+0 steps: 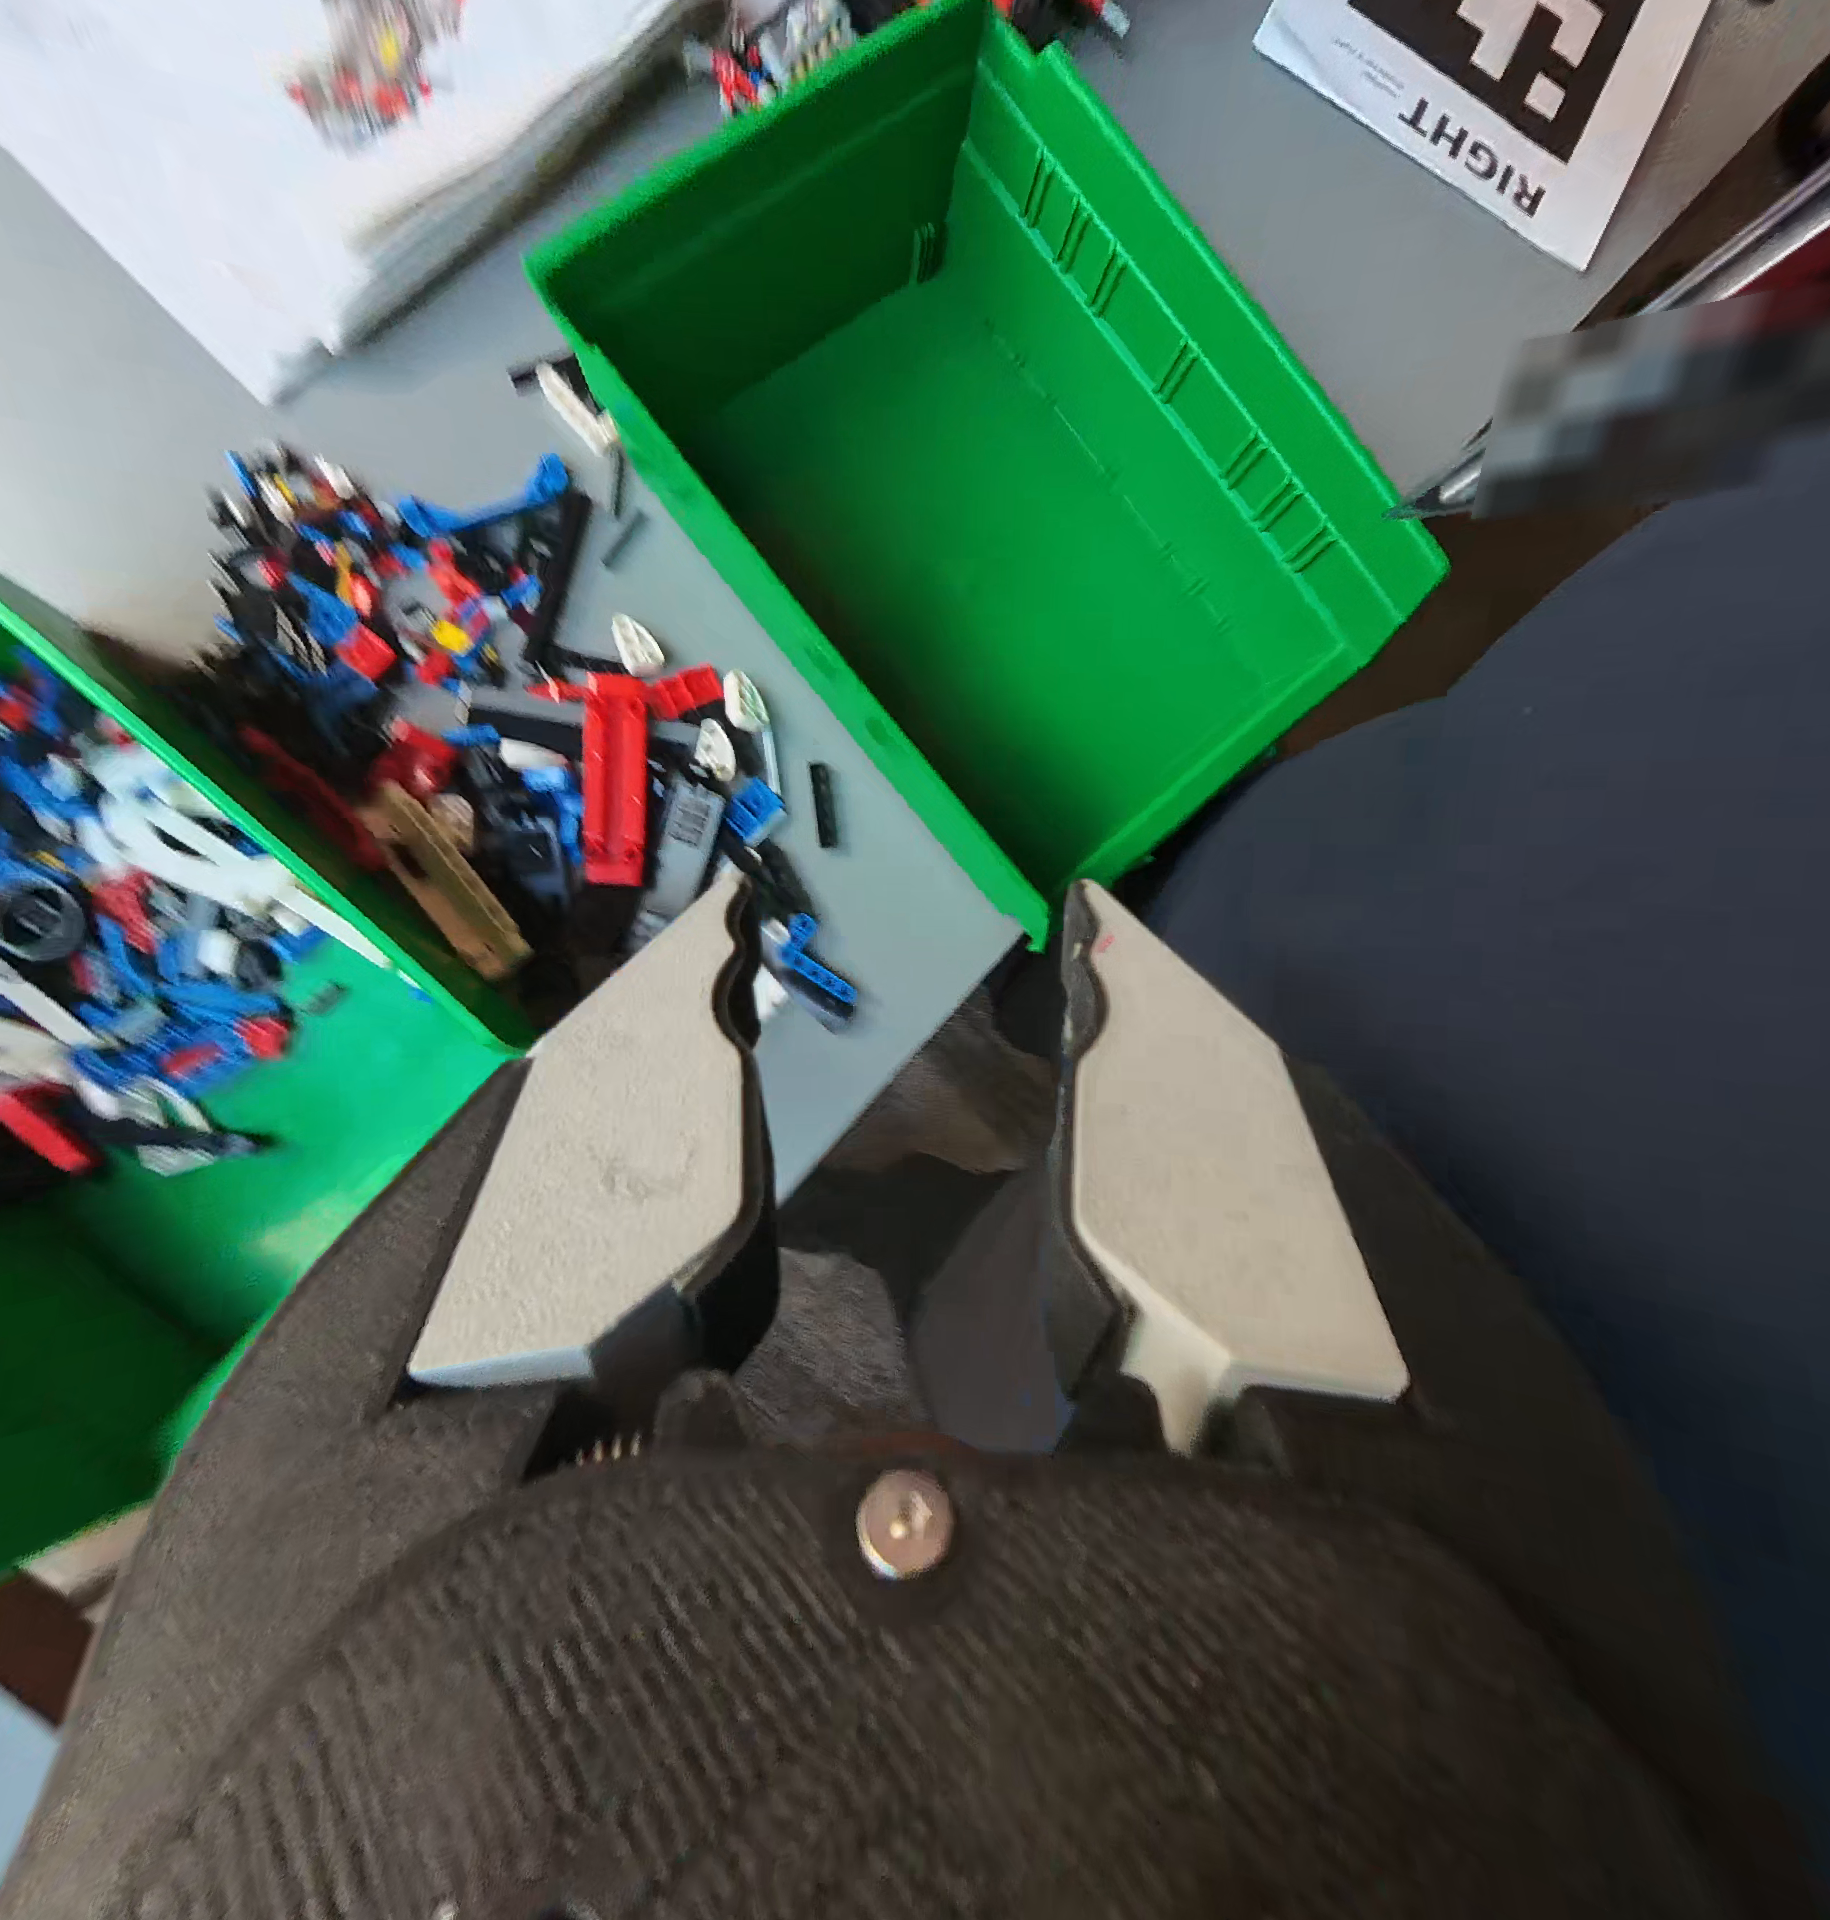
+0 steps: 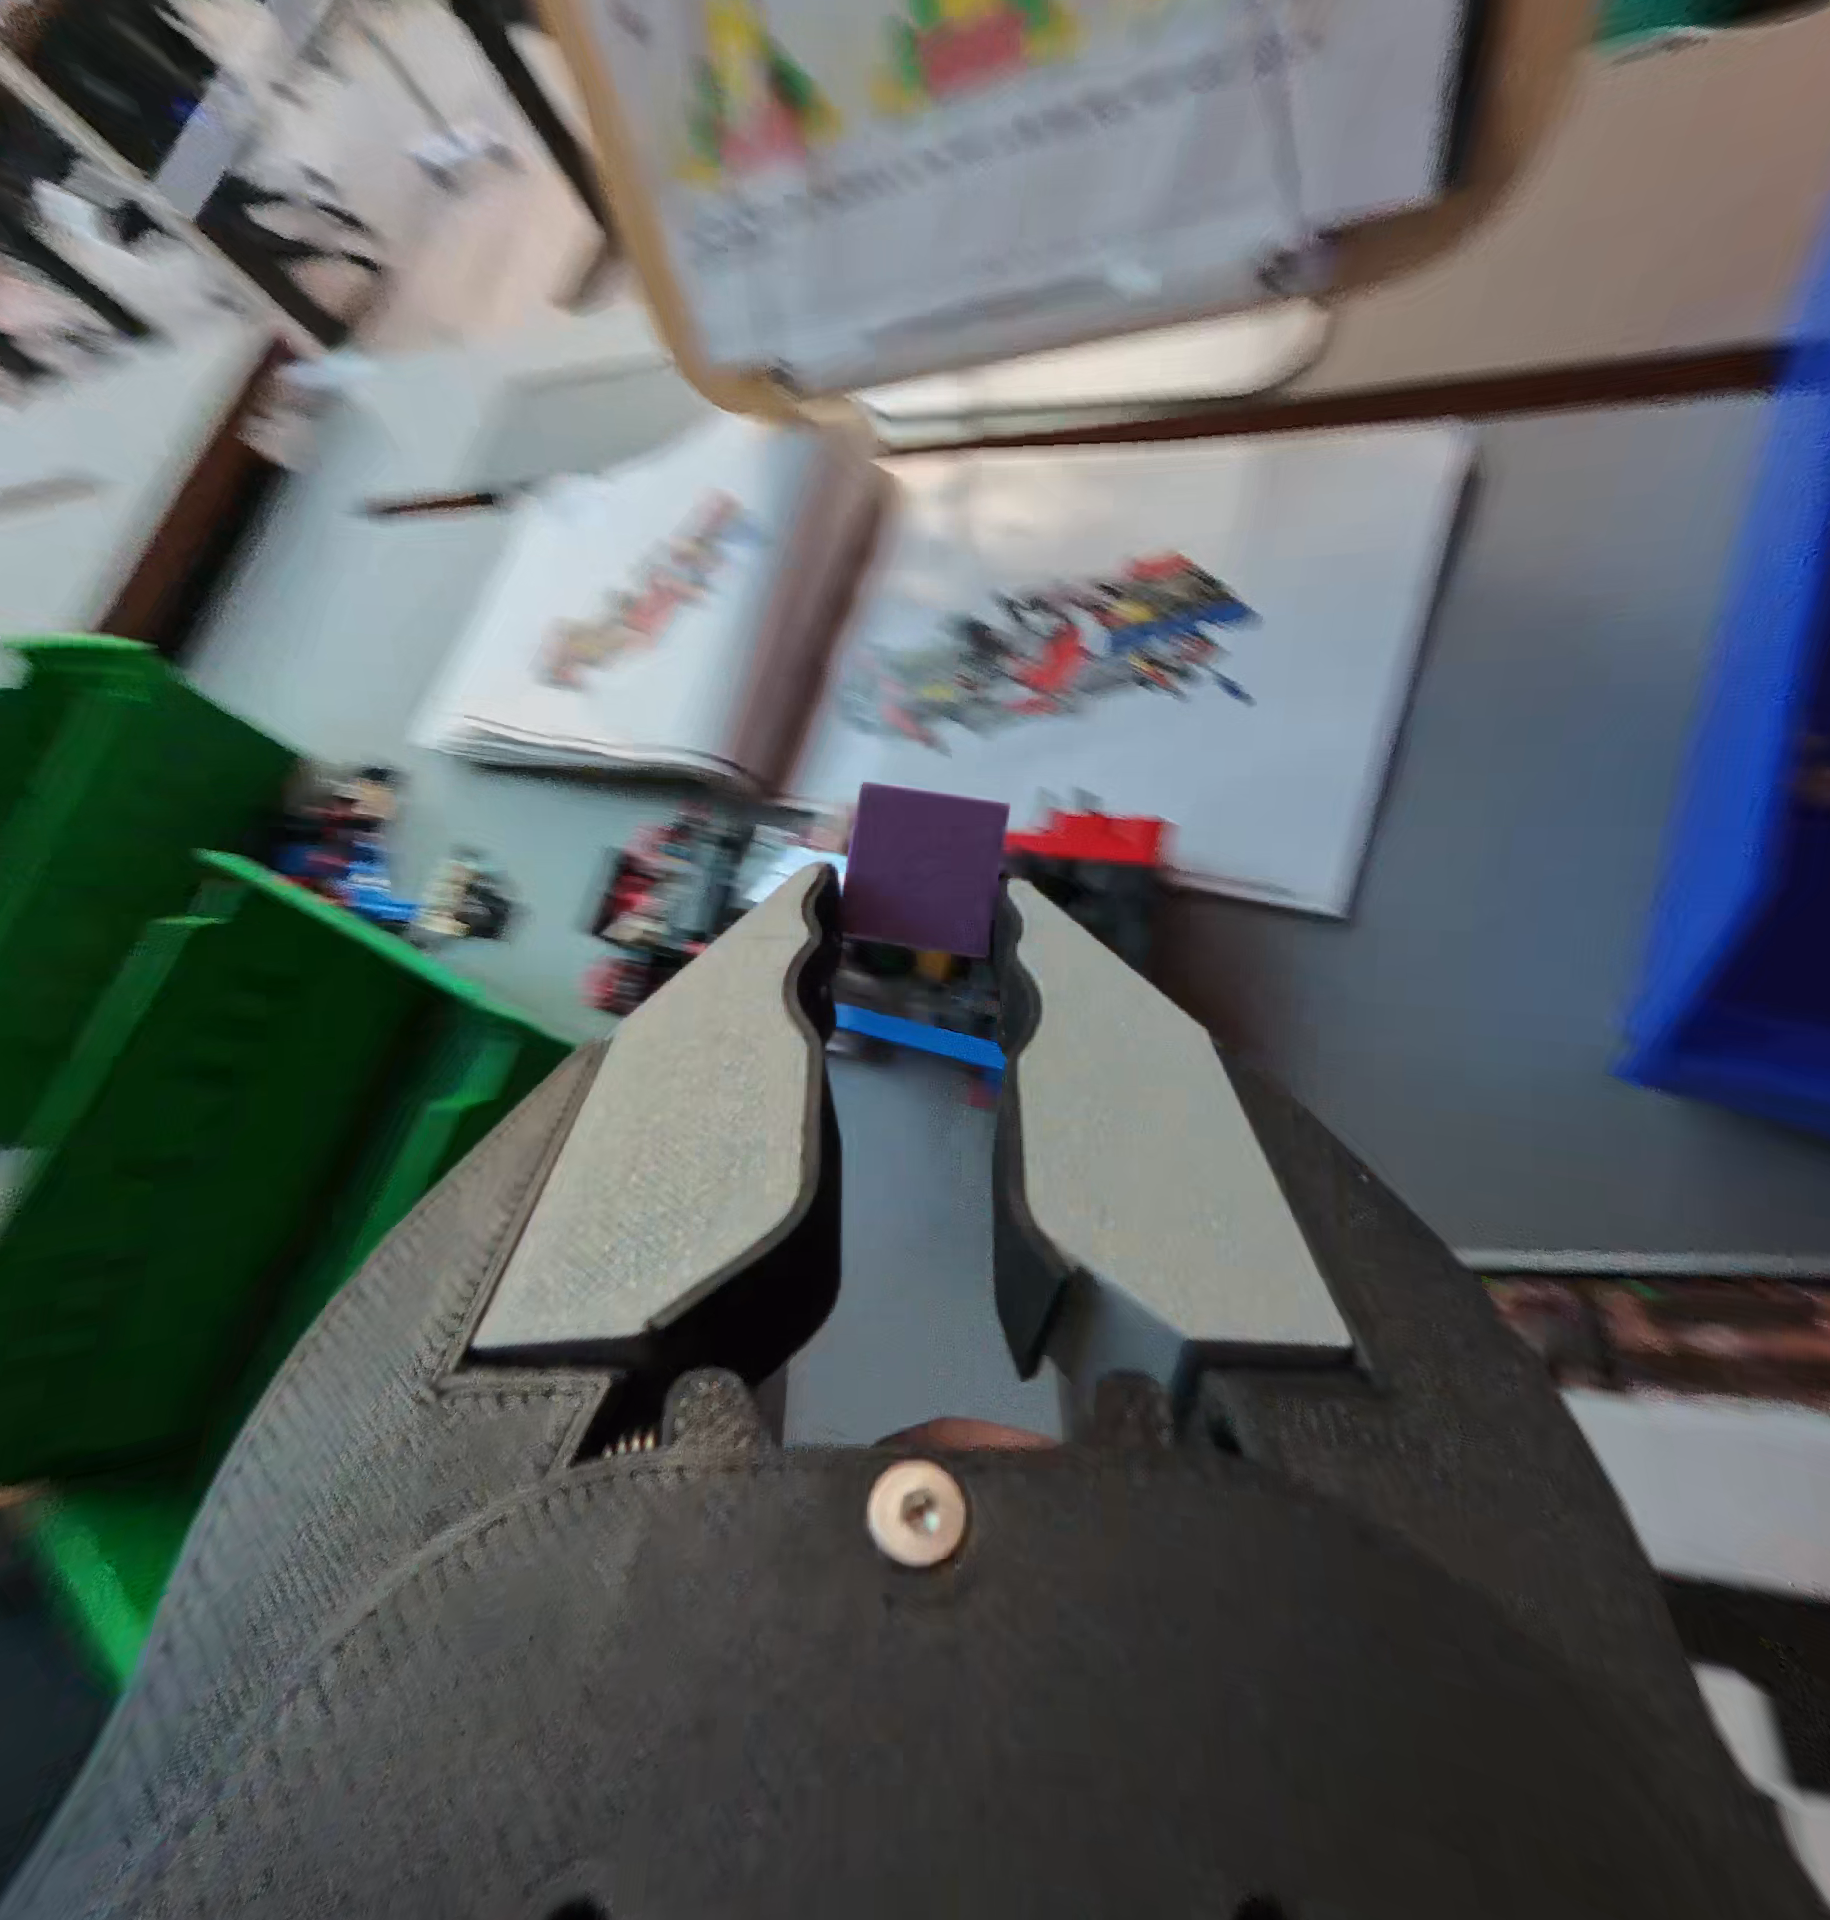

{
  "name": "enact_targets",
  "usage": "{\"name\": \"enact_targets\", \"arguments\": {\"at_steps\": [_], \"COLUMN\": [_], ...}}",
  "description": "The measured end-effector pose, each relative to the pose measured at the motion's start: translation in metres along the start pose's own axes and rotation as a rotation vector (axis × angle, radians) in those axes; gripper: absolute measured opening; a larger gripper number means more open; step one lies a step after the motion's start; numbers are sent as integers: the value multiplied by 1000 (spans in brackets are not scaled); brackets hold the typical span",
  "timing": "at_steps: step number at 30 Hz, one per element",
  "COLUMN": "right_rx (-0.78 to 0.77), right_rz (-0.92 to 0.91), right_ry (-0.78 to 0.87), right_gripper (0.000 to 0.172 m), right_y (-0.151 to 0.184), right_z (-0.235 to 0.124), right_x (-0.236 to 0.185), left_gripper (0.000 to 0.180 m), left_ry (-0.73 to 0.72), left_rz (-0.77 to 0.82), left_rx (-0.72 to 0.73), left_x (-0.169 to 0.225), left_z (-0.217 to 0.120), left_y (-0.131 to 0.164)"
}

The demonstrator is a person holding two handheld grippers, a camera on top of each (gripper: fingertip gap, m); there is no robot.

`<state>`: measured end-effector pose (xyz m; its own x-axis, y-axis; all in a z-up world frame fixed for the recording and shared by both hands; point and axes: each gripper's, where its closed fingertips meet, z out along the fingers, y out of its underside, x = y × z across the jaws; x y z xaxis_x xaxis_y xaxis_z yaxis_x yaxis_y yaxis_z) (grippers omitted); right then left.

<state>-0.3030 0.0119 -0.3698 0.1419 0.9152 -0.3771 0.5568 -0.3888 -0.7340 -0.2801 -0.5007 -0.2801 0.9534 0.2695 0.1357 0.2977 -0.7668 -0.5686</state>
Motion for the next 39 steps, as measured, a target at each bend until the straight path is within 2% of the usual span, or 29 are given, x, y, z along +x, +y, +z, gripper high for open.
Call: {"name": "enact_targets", "arguments": {"at_steps": [4, 9, 12, 15, 20, 28, 34, 39], "right_rx": [114, 68, -41, -105, -171, -249, -288, -334], "right_rz": [61, 246, 339, 357, 381, 347, 351, 350], "right_ry": [-464, -992, -1161, -1202, -1219, -1208, -1205, -1211], "right_gripper": [27, 26, 26, 26, 26, 26, 26, 27], "right_y": [-57, -75, -64, -50, -32, -10, -1, 7], "right_z": [-32, -59, -61, -52, -33, -7, 8, 24], "right_x": [-162, -364, -454, -519, -598, -679, -712, -721], "left_gripper": [54, 52, 48, 46, 33, 25, 25, 25], "left_ry": [-54, -57, -51, -65, -102, -115, -121, -102], "left_rz": [199, 323, 374, 429, 477, 467, 438, 357], "left_rx": [125, 378, 494, 557, 647, 721, 726, 712], "left_x": [-12, -16, -23, -40, -73, -112, -134, -153], "left_z": [-2, -21, -50, -82, -134, -183, -200, -204], "left_y": [-52, -140, -163, -156, -118, -69, -44, -27]}}
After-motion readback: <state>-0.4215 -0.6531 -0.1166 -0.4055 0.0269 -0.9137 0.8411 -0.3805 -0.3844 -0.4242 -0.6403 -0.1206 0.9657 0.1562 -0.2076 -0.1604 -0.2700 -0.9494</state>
